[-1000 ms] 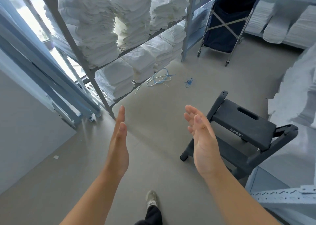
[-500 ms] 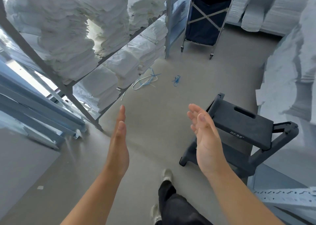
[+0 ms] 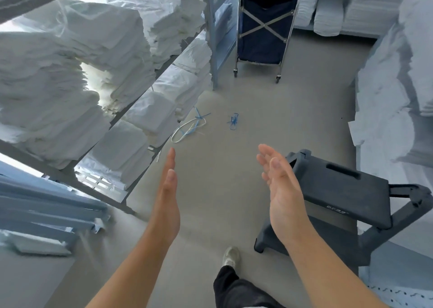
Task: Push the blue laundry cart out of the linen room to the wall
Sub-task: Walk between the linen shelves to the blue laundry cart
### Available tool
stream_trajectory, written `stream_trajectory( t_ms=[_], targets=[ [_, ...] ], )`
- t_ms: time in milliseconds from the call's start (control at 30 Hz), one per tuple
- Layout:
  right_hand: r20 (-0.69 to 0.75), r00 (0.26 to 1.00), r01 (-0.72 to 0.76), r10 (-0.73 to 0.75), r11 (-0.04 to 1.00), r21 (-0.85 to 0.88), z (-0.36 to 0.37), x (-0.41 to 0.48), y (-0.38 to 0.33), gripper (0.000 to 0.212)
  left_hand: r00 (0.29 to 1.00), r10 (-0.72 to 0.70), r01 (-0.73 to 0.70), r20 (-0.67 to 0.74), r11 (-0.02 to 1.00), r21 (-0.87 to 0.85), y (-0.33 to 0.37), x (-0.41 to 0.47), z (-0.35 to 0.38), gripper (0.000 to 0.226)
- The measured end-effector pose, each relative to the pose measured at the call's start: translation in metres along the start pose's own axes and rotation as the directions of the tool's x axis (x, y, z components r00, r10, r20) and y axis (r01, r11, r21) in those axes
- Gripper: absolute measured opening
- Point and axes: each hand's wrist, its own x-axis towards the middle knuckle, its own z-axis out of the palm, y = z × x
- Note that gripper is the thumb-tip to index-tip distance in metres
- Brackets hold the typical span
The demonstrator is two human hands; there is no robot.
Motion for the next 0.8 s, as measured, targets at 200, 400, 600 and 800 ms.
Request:
stream_trajectory(
  t_ms=[200,400,600,800],
  targets=[
    [-0.043,0.999,-0.006,0.006,1.0,-0.008,0.005,0.074,-0.006,0.094,0.999,-0.016,0.015,0.049,0.999,0.03,0.008,0.081,0.015,0.061],
    [-0.069,0.998,-0.013,0.012,1.0,-0.013,0.003,0.126,-0.016,0.082,0.992,-0.012,0.005,0.127,0.998,0.061,0.021,0.14,0.04,0.064],
    [-0.126,0.992,-0.015,0.013,1.0,-0.009,-0.004,0.163,-0.017,0.083,0.975,-0.007,-0.002,0.223,0.999,0.039,0.022,0.195,0.06,0.086],
    [-0.221,0.975,0.004,-0.008,1.0,-0.022,-0.012,0.216,-0.023,0.09,0.957,-0.019,0.019,0.289,1.0,0.003,0.022,0.259,0.085,0.068]
  ],
)
